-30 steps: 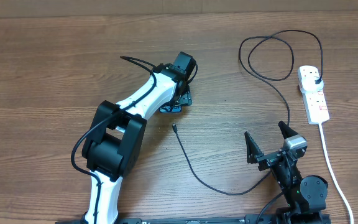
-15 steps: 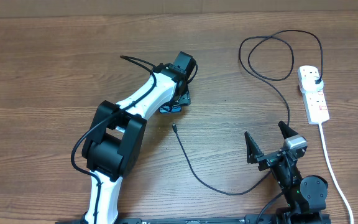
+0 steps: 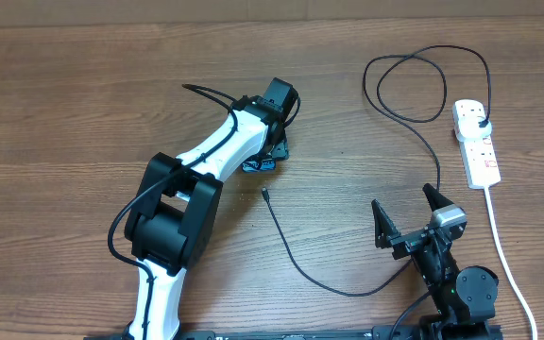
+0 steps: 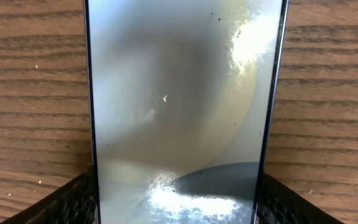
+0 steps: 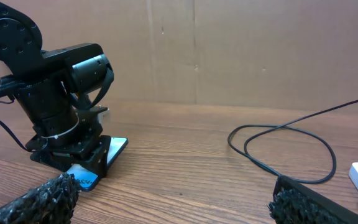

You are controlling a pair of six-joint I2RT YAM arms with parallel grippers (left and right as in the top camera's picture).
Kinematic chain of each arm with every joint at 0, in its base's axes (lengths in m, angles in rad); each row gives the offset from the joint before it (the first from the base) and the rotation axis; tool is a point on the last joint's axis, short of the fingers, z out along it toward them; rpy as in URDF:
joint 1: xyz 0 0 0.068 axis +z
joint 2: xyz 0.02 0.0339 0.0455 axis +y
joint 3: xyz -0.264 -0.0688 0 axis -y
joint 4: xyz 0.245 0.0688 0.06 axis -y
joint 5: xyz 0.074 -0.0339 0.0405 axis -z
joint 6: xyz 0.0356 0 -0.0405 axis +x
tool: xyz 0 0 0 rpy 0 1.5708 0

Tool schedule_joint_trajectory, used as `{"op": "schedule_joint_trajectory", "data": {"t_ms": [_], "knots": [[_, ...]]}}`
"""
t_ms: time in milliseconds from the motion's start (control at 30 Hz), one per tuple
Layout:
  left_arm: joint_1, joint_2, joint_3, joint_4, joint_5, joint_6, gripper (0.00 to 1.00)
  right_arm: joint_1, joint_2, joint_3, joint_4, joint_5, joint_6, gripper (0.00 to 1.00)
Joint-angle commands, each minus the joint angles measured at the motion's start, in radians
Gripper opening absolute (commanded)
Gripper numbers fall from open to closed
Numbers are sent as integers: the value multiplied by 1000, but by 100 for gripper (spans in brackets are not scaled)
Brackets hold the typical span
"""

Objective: Plug charger to phone and switch on socket
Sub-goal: 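Close the left gripper on the phone's edges, then lift the phone with the left gripper and tilt it upright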

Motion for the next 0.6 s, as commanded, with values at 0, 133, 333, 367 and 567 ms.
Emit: {"op": "schedule_joint_trajectory", "data": {"t_ms": [0,133,333,367,567], "knots": [[0,32,4,-11,32,-16,49,6,-9,-11,5,11,-1,100],[0,32,4,-15,32,-16,45,6,-9,-11,5,11,-1,100],[0,32,14,-35,32,-16,40,6,-9,-11,5,11,-1,100],[0,32,18,-42,32,-16,38,6,-9,-11,5,10,-1,100],[0,31,71,-94,38,-16,33,6,-9,-11,5,11,-1,100]]}}
